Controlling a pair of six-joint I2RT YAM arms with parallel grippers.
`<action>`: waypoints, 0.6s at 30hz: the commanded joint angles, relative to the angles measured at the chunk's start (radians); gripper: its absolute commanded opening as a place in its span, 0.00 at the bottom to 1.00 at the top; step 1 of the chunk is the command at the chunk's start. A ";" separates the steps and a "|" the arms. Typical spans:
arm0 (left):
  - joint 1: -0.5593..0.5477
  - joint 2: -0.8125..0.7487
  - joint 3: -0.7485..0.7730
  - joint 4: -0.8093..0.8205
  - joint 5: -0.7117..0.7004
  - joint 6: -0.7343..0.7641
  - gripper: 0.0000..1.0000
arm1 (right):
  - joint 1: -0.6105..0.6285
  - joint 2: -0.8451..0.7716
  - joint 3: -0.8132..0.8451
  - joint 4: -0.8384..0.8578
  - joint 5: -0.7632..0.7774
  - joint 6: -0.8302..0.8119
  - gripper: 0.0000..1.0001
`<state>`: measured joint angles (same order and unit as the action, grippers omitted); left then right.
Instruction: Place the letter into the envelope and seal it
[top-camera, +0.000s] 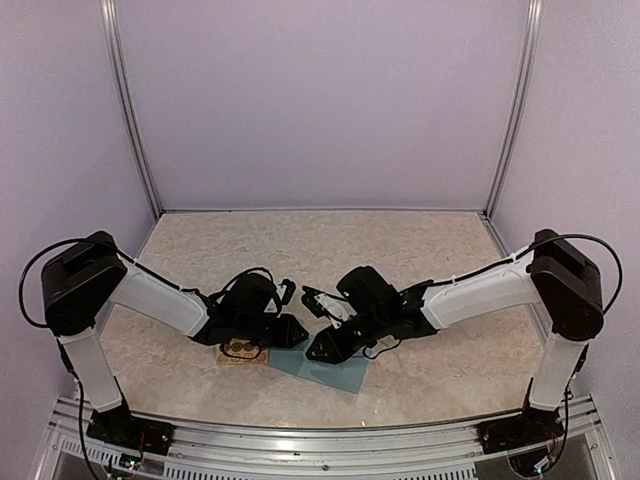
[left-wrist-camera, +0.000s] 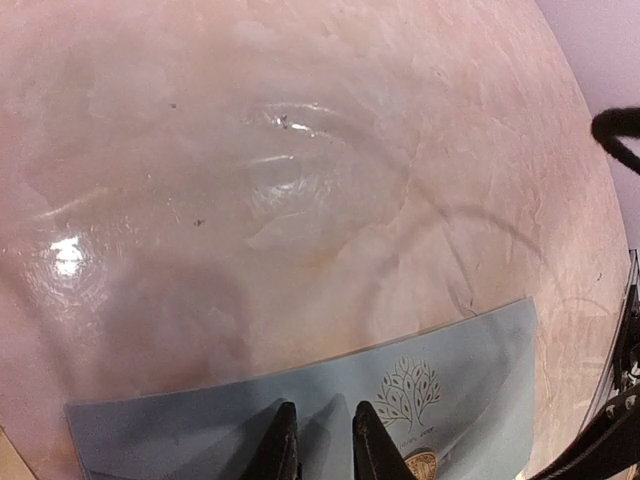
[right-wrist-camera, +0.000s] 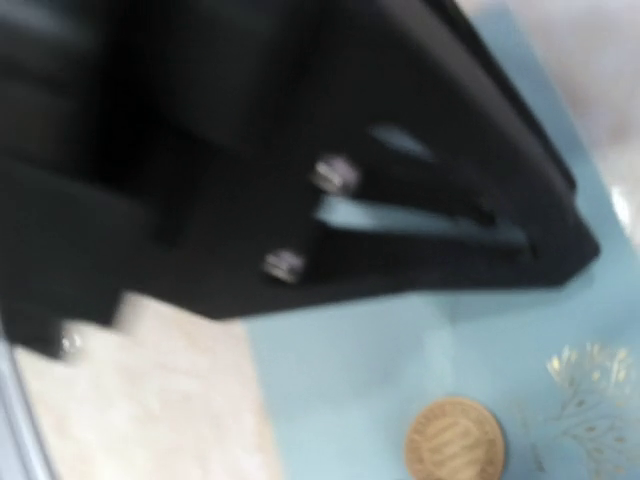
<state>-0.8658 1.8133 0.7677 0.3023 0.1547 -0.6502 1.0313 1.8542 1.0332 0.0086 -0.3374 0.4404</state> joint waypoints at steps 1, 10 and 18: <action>-0.009 0.007 -0.028 -0.048 -0.007 -0.007 0.18 | -0.014 -0.061 -0.036 0.072 0.006 0.034 0.23; -0.007 0.001 -0.034 -0.046 -0.010 -0.009 0.18 | -0.036 0.006 -0.019 0.068 0.034 0.061 0.00; -0.009 0.001 -0.034 -0.046 -0.007 -0.009 0.18 | -0.046 0.070 -0.009 0.076 0.018 0.080 0.00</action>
<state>-0.8658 1.8130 0.7601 0.3168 0.1532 -0.6518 0.9947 1.8923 1.0126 0.0658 -0.3126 0.5064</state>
